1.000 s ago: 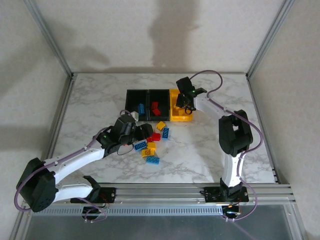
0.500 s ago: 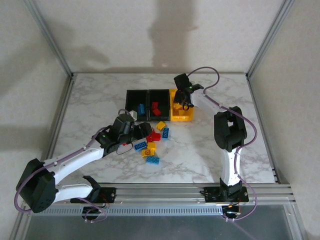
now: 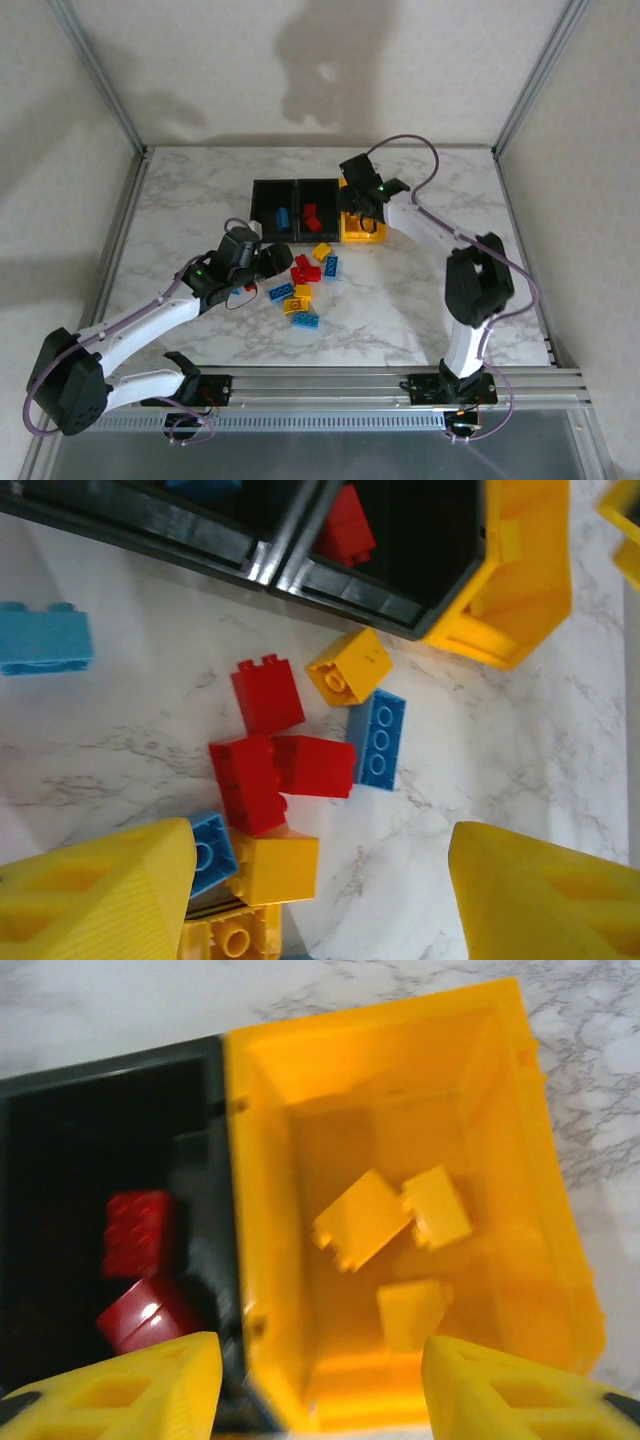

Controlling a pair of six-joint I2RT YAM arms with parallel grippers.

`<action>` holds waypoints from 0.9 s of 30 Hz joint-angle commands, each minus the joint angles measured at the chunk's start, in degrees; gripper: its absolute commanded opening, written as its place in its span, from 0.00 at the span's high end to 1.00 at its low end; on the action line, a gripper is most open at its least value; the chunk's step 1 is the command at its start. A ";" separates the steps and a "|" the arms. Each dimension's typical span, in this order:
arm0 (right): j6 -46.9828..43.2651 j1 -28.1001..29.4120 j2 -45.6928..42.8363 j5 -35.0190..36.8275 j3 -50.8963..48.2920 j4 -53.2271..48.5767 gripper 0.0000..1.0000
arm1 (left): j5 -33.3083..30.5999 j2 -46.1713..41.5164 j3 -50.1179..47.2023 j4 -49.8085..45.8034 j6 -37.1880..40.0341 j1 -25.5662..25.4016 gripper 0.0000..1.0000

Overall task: Sort the legos into containers by color
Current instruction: Place the lego in the container, then pick up the lego from the center of the table.

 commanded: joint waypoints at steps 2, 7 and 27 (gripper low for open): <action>0.68 3.24 -8.79 -0.10 -9.93 3.31 0.46 | -3.34 -1.62 0.35 -5.03 -1.14 1.35 0.34; 2.17 8.12 -17.58 0.22 -21.37 6.38 0.47 | -4.50 -2.01 -0.01 -7.69 -1.98 1.63 0.36; 11.28 13.46 -36.78 5.18 -43.46 8.87 0.46 | -9.65 -1.94 -1.88 -13.44 -6.94 1.28 0.39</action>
